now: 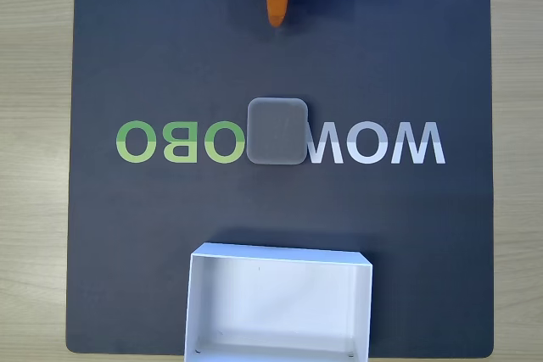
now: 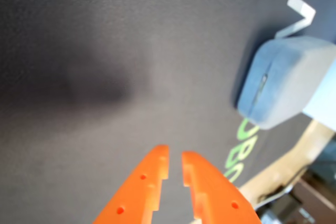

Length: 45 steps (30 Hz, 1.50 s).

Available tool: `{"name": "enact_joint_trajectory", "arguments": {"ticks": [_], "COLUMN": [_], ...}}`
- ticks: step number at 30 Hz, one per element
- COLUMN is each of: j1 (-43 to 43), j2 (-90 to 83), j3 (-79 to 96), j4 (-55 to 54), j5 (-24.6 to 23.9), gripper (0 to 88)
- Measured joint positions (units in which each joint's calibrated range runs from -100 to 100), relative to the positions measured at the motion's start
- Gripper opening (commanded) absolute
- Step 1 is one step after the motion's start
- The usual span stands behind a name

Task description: Grab the usb to bin

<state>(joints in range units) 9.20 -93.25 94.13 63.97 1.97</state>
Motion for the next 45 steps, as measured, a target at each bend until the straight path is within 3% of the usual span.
{"name": "enact_joint_trajectory", "arguments": {"ticks": [8, 15, 18, 26, 30, 35, 45], "j1": [0.00, 0.00, 0.00, 0.00, 0.00, -1.86, 0.71], "j2": [24.61, 51.71, 62.16, 86.22, 95.56, 103.98, 114.06], "j3": [-16.27, -38.23, -46.36, -72.12, -85.59, -99.32, -104.56], "j4": [-14.14, -15.26, -15.00, 4.14, 18.97, 32.76, 34.57], "j5": [0.00, 0.00, -0.10, -0.10, -0.10, -0.42, 0.37], "gripper": [3.3, 3.6, 9.7, 46.0, 58.0, 61.0, 60.4]}}
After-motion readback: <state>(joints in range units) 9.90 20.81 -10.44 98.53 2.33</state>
